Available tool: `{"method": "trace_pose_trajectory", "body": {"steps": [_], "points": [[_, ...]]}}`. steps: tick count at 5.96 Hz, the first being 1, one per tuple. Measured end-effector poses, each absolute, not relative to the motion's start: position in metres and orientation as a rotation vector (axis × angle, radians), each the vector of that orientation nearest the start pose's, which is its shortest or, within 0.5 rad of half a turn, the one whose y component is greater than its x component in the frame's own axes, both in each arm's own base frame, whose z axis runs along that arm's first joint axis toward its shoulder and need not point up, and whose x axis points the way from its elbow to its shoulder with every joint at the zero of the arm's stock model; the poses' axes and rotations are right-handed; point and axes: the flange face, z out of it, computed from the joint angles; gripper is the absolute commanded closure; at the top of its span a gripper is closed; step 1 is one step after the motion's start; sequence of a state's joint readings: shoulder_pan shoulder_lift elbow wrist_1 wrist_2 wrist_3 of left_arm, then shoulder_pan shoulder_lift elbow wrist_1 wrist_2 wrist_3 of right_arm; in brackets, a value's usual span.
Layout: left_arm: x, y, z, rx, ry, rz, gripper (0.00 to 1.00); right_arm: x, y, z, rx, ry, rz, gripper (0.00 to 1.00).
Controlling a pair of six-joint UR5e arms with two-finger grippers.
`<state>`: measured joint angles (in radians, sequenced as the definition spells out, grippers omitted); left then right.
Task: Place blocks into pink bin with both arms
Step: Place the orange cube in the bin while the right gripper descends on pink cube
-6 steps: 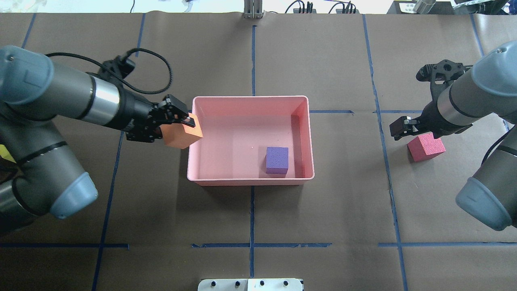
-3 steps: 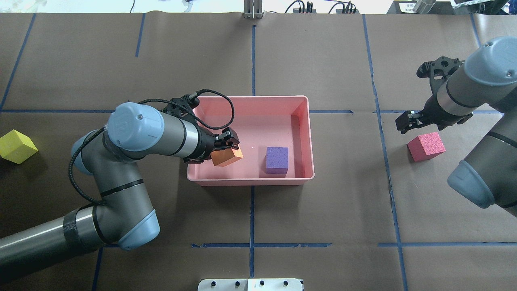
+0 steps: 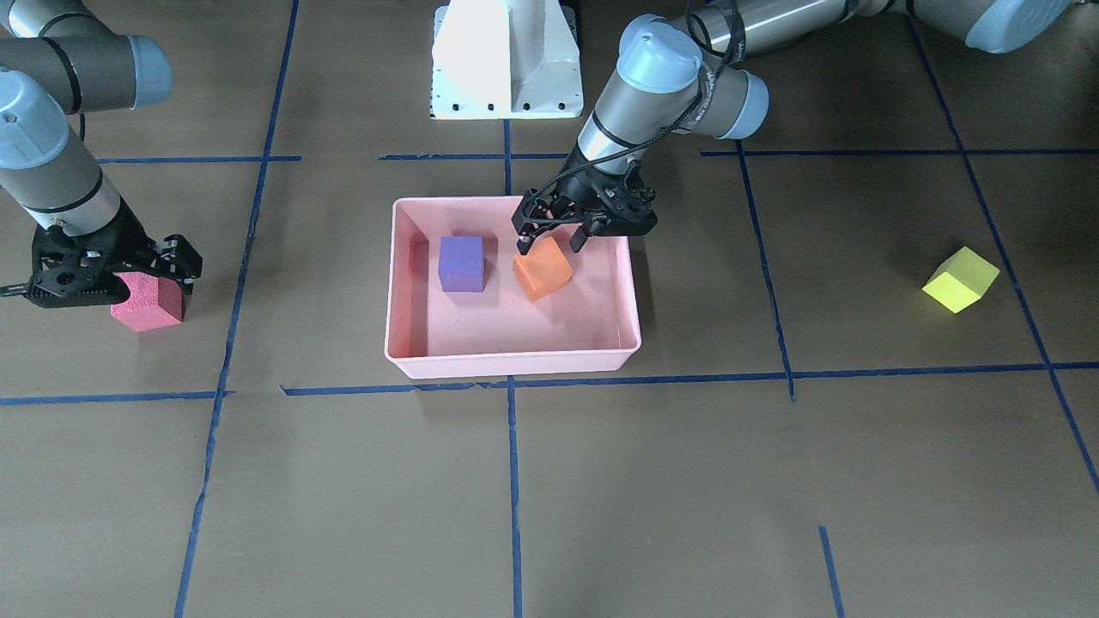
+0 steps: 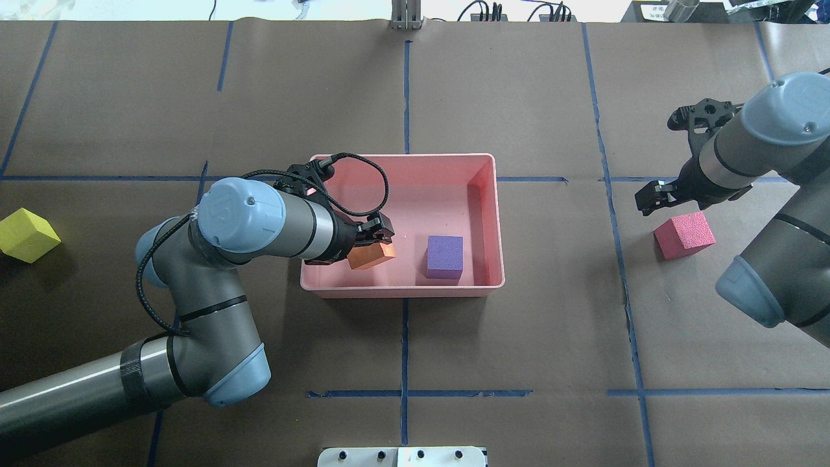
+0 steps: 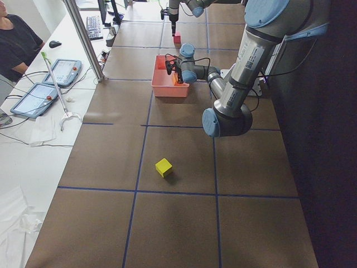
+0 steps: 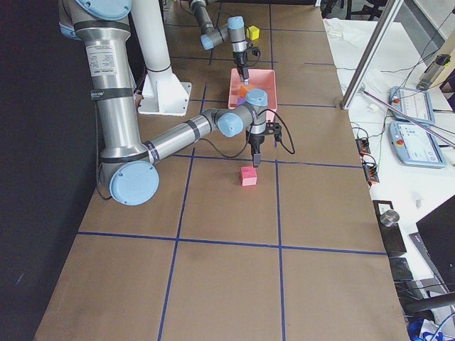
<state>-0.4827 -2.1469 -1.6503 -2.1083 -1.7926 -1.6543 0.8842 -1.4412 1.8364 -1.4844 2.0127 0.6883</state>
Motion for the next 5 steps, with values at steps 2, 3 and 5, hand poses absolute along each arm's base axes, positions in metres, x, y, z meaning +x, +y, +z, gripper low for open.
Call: {"method": "trace_pose_trajectory", "body": {"steps": [2, 3, 5], "points": [[0.54, -0.408, 0.219, 0.047, 1.217, -0.361, 0.0, -0.274, -0.483, 0.499, 0.094, -0.639, -0.194, 0.0], [0.54, -0.408, 0.219, 0.048, 1.219, -0.361, 0.0, -0.276, -0.486, 0.517, 0.094, -0.651, -0.204, 0.0], [0.539, -0.408, 0.217, 0.048, 1.223, -0.361, 0.0, -0.279, -0.486, 0.536, 0.07, -0.662, -0.208, 0.06]]}}
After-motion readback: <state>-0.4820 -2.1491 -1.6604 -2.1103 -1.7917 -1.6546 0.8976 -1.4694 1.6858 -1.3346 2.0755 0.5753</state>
